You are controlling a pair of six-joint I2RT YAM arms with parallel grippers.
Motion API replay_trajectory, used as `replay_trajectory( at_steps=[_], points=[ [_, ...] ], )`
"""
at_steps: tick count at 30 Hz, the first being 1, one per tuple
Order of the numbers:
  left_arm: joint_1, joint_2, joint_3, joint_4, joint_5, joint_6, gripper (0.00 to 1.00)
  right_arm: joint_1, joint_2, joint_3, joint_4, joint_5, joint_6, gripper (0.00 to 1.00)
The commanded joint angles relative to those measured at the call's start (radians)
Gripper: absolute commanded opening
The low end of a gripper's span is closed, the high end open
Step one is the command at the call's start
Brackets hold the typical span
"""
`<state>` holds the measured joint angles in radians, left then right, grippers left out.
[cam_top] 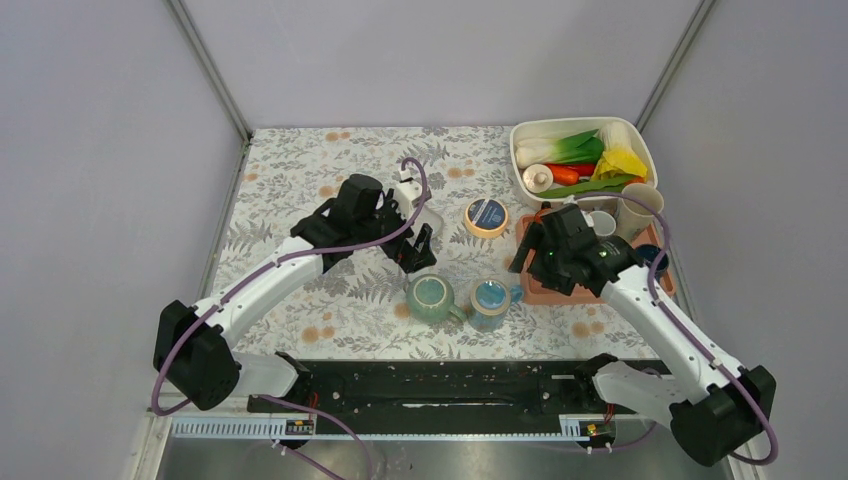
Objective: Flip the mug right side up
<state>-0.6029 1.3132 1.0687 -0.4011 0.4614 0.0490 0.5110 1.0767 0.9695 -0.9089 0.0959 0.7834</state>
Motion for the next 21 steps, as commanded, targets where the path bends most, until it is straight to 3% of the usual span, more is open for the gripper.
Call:
replay_trajectory(
  at_steps=[1,8,21],
  points=[
    [0.003,0.002,0.005,0.033,0.041,0.008,0.99,-0.114,-0.036,-0.055,0.064,-0.019,0.070,0.86],
    [0.003,0.000,0.005,0.033,0.048,0.006,0.99,-0.113,-0.041,-0.207,0.276,-0.085,0.346,0.78],
    [0.003,0.009,0.006,0.034,0.043,0.007,0.98,-0.019,0.113,-0.265,0.381,-0.124,0.381,0.77]
  ],
)
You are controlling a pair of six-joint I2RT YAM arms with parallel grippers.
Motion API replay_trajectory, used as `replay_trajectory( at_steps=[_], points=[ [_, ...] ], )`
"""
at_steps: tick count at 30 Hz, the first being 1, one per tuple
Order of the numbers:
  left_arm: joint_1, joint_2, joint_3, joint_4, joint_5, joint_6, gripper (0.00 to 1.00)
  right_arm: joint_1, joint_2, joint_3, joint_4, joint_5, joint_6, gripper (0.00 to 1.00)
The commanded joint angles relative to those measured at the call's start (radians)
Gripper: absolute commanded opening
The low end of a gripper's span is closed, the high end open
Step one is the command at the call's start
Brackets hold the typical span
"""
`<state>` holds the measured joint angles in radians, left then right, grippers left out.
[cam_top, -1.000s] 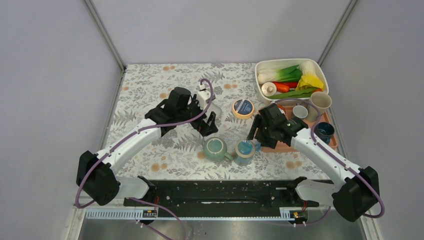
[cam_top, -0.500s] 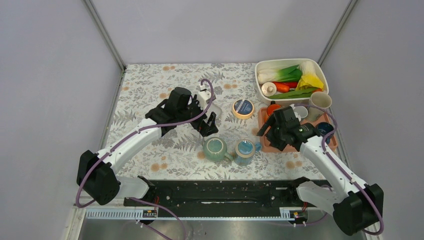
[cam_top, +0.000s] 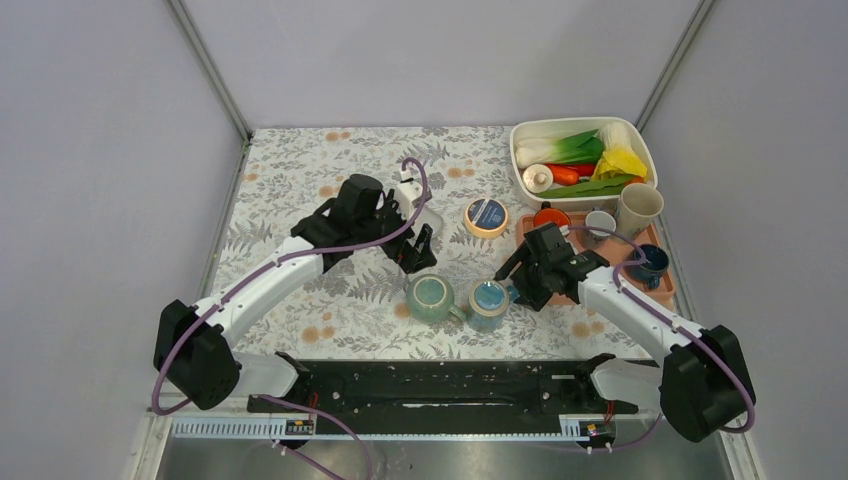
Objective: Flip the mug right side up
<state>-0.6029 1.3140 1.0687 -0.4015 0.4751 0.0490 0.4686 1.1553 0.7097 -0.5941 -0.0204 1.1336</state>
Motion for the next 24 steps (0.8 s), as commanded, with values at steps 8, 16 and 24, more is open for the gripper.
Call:
replay_trajectory(
  at_steps=[8,16,24],
  points=[
    [0.004,0.013,0.007,0.033,0.028,0.009,0.98,0.034,0.065,0.004,0.072,0.015,-0.008,0.49],
    [0.003,0.018,0.008,0.033,0.029,0.015,0.98,0.060,0.075,0.011,0.120,-0.052,-0.100,0.08],
    [0.014,0.041,0.022,0.034,0.081,0.065,0.96,0.101,-0.042,-0.018,0.352,-0.203,-0.301,0.00]
  ],
)
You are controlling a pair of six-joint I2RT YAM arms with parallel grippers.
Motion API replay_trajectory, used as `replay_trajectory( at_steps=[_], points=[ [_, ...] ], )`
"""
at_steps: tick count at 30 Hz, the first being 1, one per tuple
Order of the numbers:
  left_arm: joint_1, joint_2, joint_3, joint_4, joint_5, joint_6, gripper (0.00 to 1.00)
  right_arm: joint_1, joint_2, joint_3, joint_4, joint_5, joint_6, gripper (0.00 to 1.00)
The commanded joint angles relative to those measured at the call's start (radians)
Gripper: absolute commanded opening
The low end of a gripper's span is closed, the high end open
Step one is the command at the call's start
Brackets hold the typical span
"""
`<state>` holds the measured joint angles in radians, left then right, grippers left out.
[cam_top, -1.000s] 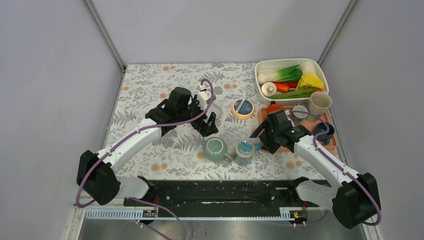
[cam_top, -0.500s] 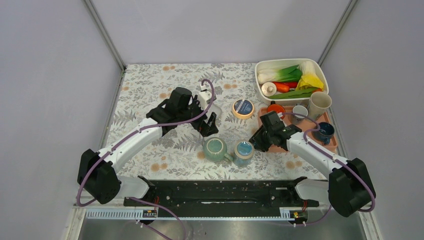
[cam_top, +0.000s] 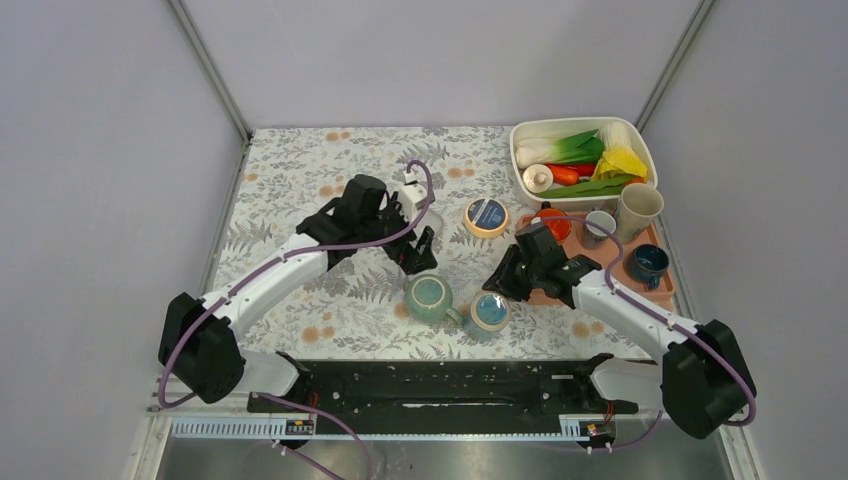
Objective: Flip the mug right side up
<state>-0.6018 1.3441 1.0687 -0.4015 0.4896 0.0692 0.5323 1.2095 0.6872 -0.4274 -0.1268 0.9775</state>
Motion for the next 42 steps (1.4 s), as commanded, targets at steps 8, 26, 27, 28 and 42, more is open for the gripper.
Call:
replay_trajectory(
  at_steps=[8,26,27,28,42],
  points=[
    [0.022,0.078,0.043,0.075,0.207,0.004,0.88,0.062,-0.287,-0.213,0.536,-0.176,-0.413,0.00],
    [-0.004,0.284,-0.044,0.396,0.469,-0.348,0.95,0.061,-0.489,-0.222,0.638,-0.180,-0.589,0.00],
    [-0.004,0.295,-0.037,0.397,0.474,-0.362,0.94,0.060,-0.498,-0.218,0.641,-0.180,-0.589,0.00],
    [-0.005,0.303,-0.034,0.416,0.483,-0.378,0.94,0.061,-0.507,-0.214,0.644,-0.181,-0.587,0.00],
    [-0.050,0.288,-0.095,0.687,0.679,-0.631,0.72,0.061,-0.562,-0.164,0.705,-0.124,-0.616,0.00]
  ],
)
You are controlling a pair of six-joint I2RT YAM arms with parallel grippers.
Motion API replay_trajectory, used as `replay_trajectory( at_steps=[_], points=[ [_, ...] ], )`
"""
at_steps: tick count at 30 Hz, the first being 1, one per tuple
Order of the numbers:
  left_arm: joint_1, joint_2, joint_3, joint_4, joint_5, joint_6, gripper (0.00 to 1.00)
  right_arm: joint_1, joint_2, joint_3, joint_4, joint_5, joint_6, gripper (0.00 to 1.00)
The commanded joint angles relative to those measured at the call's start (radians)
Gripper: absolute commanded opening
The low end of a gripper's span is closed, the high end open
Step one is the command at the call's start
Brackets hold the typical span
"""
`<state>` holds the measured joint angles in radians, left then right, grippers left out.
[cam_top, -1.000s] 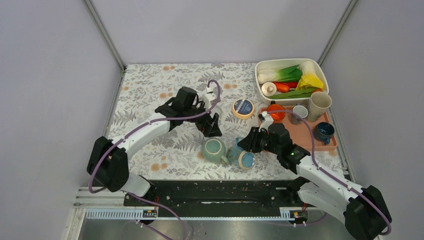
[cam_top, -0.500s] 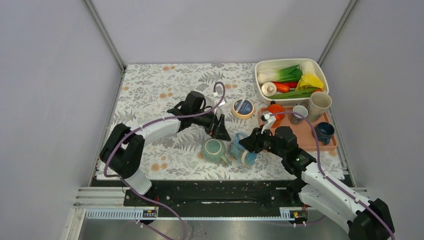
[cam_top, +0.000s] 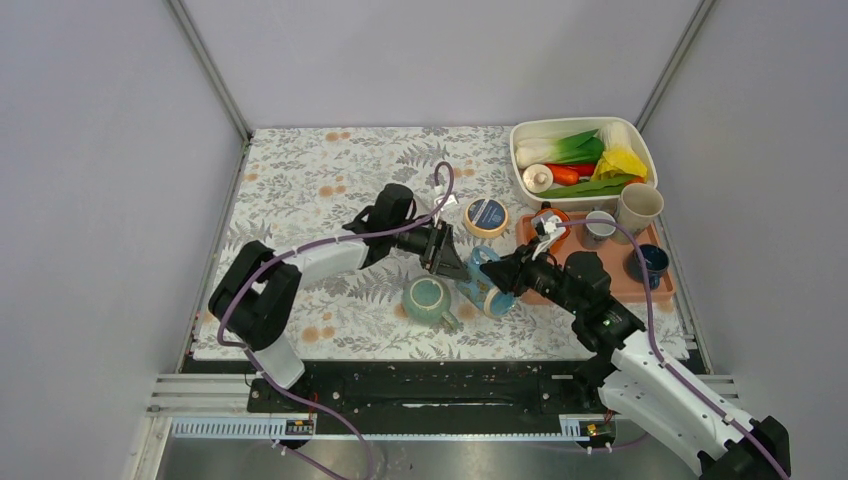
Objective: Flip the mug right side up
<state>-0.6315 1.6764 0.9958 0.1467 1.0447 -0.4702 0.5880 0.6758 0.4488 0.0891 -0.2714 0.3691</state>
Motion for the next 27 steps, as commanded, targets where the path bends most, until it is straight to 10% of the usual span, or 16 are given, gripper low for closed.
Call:
replay_trajectory(
  at_steps=[1,4,10,14,18,23,27],
  points=[
    [-0.027,-0.044,-0.025,0.156,0.138,-0.109,0.69,0.006,-0.028,0.076,0.204,0.019,-0.008,0.00],
    [-0.034,-0.037,-0.065,0.400,0.209,-0.300,0.61,0.005,-0.027,0.081,0.235,0.030,-0.013,0.00],
    [-0.034,0.106,-0.079,1.449,0.238,-1.174,0.36,0.006,-0.012,0.039,0.308,0.028,0.018,0.00],
    [-0.037,0.155,-0.034,1.459,0.262,-1.241,0.01,0.005,0.006,-0.011,0.355,0.026,0.060,0.00],
    [-0.037,0.124,-0.050,1.438,0.253,-1.222,0.00,0.006,0.004,-0.017,0.292,0.040,0.041,0.00],
    [-0.033,0.020,-0.059,0.987,0.223,-0.915,0.00,0.005,-0.033,0.015,0.149,0.130,-0.006,0.24],
    [-0.095,-0.190,0.112,-0.276,-0.180,0.175,0.00,0.006,-0.051,0.046,0.035,0.209,-0.035,0.48]
  ],
)
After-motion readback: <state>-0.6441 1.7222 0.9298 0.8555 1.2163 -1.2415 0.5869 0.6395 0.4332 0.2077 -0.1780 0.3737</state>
